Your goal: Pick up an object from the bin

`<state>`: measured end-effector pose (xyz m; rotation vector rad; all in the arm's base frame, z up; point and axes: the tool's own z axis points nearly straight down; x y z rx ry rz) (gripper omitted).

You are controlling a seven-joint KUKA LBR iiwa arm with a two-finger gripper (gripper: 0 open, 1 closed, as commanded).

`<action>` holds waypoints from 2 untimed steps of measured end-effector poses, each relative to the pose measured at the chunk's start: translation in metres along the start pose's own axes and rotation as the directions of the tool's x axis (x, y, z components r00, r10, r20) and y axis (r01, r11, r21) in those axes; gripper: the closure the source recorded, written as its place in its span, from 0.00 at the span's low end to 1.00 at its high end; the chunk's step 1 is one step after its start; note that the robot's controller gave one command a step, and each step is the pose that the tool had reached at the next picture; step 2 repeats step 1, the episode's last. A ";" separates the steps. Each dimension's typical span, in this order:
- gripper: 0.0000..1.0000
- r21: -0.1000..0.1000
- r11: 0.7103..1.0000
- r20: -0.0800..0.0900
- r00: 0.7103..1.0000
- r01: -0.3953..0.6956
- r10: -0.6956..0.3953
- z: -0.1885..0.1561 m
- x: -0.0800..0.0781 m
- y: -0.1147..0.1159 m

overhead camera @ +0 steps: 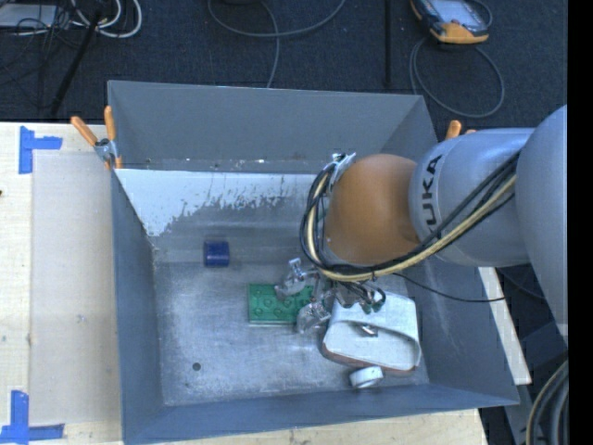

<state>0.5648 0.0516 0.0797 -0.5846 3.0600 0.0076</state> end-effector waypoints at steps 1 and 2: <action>1.00 0.000 1.000 -0.019 1.000 0.012 -0.012 -0.186 0.006 0.045; 1.00 0.000 1.000 -0.019 1.000 0.012 -0.012 -0.186 0.006 0.045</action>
Offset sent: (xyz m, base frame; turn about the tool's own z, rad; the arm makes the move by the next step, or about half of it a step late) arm -0.0285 0.0362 0.1822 -0.0101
